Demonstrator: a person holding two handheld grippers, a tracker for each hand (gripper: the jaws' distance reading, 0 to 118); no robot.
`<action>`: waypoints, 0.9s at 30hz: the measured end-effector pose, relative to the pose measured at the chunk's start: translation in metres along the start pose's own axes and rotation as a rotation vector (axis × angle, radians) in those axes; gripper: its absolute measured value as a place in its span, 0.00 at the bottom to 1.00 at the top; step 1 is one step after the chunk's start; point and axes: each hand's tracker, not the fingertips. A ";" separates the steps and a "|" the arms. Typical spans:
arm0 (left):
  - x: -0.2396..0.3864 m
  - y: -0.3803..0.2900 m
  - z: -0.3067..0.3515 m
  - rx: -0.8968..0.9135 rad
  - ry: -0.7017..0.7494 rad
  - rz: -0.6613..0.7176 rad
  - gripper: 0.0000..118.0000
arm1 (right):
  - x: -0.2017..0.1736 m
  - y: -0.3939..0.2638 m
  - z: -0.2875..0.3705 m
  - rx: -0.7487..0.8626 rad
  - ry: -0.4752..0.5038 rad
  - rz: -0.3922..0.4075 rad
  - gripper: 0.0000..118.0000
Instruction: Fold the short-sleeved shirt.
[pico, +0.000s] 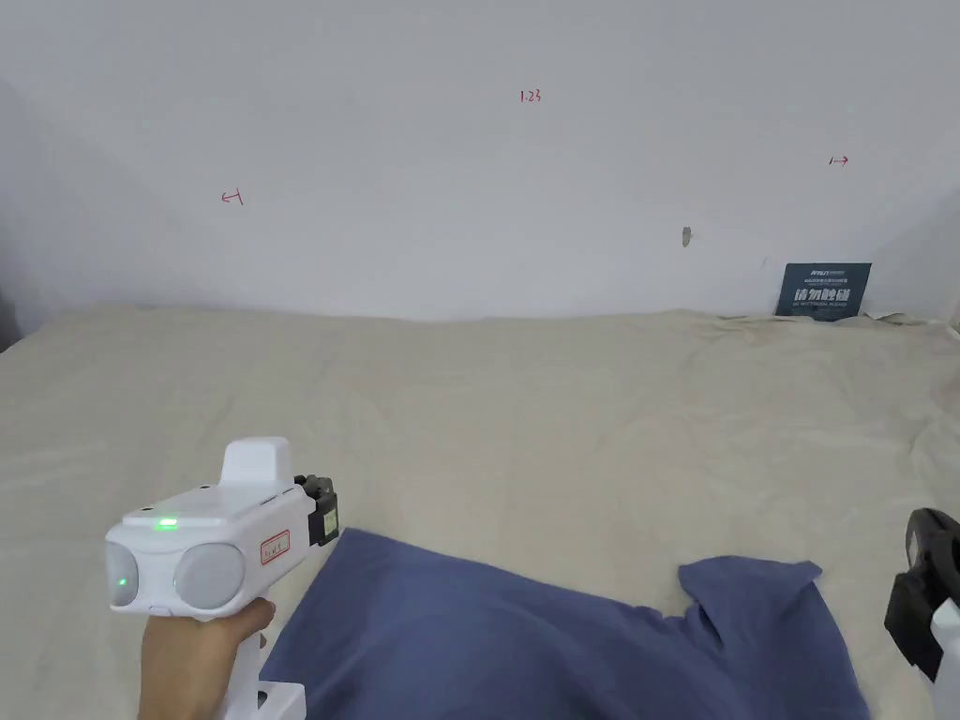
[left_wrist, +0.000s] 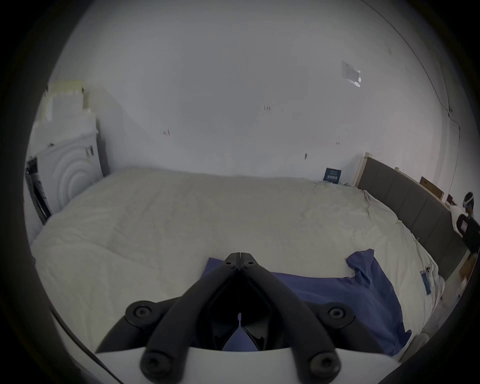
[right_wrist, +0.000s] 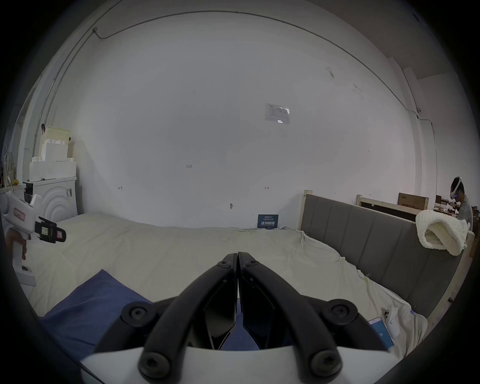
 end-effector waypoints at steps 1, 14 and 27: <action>-0.004 0.004 -0.017 -0.026 -0.008 0.010 0.00 | 0.000 -0.002 -0.006 -0.006 -0.002 0.001 0.00; -0.038 0.004 -0.212 -0.397 0.058 -0.036 0.13 | -0.002 -0.033 -0.062 -0.102 -0.029 0.018 0.00; -0.049 -0.020 -0.262 -0.594 0.108 -0.062 0.71 | 0.006 -0.053 -0.070 -0.173 -0.050 0.038 0.00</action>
